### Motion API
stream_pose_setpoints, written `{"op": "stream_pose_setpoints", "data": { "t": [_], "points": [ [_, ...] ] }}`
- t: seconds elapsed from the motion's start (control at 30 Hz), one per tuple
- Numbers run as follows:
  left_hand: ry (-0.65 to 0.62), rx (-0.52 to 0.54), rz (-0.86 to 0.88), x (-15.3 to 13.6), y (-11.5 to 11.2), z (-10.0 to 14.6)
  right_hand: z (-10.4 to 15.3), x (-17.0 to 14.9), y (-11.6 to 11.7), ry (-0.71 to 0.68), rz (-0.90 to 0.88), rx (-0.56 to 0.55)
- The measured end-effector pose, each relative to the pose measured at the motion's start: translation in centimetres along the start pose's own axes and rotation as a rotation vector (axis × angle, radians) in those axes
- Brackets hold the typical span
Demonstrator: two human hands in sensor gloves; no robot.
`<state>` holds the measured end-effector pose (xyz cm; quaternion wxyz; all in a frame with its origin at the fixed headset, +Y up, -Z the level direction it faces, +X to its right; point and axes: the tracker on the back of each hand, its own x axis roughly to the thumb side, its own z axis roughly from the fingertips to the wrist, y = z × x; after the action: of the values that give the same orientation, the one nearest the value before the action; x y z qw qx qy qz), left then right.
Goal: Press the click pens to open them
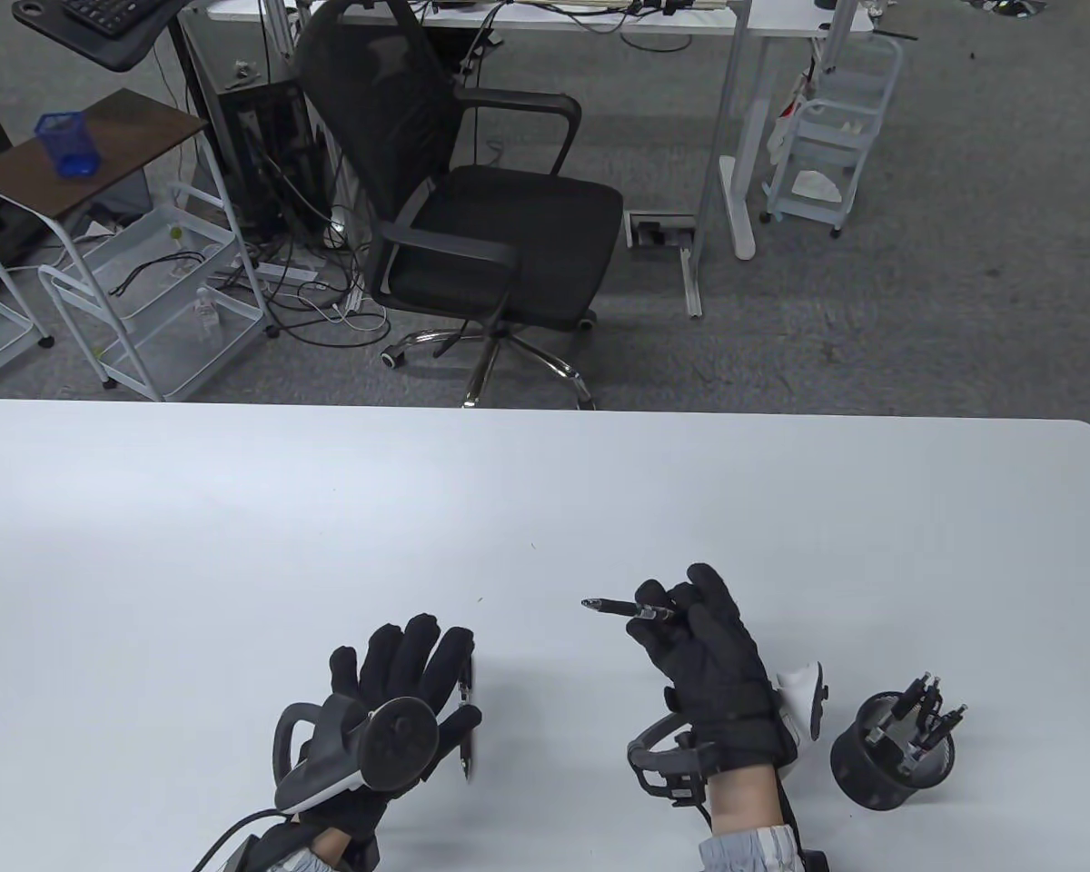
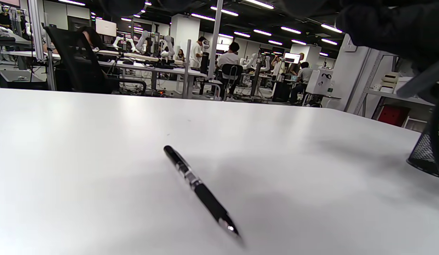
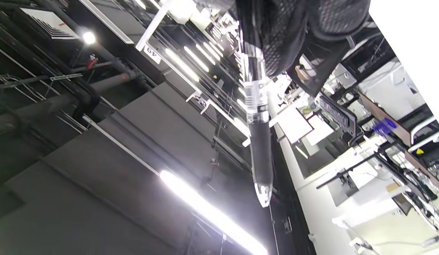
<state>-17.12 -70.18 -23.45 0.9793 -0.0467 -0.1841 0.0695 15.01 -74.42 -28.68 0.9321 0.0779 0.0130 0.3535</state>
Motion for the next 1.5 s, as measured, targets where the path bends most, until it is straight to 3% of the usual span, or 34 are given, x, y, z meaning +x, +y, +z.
{"op": "stream_pose_setpoints", "data": {
  "t": [0.13,0.27,0.6,0.77,1.0,1.27,1.5],
  "points": [
    [0.000,0.001,-0.002,0.0,0.0,0.0,-0.1,-0.5,0.5,0.098,-0.015,0.037],
    [0.002,0.006,-0.001,0.0,0.1,0.0,0.6,-1.3,-0.1,0.255,0.066,-0.176],
    [0.005,0.008,-0.011,0.0,0.1,0.0,0.8,-1.4,-0.6,0.274,0.031,-0.222],
    [0.006,0.012,-0.012,0.0,0.2,0.1,0.7,-1.4,-0.4,0.255,-0.030,-0.200],
    [0.006,0.022,-0.005,-0.1,0.3,0.2,0.3,-1.2,-0.1,0.169,-0.129,-0.029],
    [0.007,0.024,-0.008,-0.1,0.4,0.3,0.2,-1.3,0.6,0.172,-0.059,-0.054],
    [0.006,0.025,-0.008,-0.1,0.4,0.3,0.0,-1.3,0.5,0.130,-0.093,0.037]
  ]
}}
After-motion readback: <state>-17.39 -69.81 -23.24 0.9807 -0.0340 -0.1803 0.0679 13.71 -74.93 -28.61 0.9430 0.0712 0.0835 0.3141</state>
